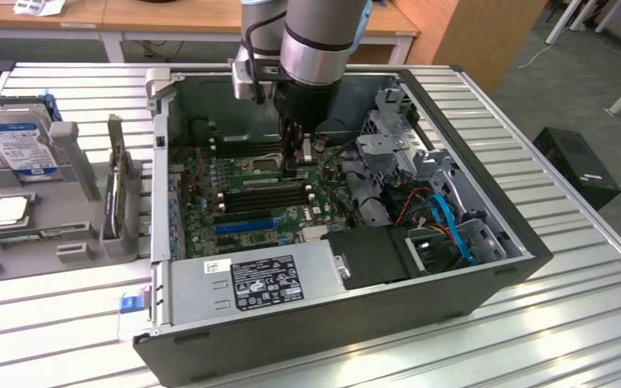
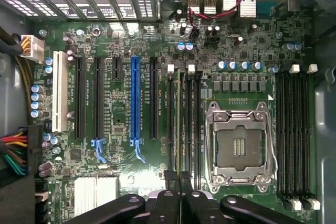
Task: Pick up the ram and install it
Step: 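Insert the ram into the slot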
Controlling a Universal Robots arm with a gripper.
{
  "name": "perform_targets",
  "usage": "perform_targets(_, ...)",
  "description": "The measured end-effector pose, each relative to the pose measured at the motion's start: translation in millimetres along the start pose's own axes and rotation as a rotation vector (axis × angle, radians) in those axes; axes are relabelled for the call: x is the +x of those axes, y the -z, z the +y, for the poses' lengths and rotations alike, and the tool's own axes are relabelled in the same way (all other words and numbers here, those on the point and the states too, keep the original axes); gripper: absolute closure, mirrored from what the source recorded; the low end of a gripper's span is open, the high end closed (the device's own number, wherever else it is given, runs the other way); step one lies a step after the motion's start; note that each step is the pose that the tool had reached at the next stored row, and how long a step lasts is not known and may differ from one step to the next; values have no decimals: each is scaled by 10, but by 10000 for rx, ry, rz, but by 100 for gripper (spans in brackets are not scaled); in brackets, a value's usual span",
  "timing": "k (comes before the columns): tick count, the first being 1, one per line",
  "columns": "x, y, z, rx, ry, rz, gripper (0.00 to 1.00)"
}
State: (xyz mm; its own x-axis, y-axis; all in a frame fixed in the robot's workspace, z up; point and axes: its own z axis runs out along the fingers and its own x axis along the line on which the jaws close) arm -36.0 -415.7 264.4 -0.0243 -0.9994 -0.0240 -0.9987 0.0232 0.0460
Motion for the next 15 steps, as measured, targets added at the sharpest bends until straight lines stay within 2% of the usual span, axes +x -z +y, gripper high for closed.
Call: perform_targets(15,3,-125,-6,1,0,4,88)
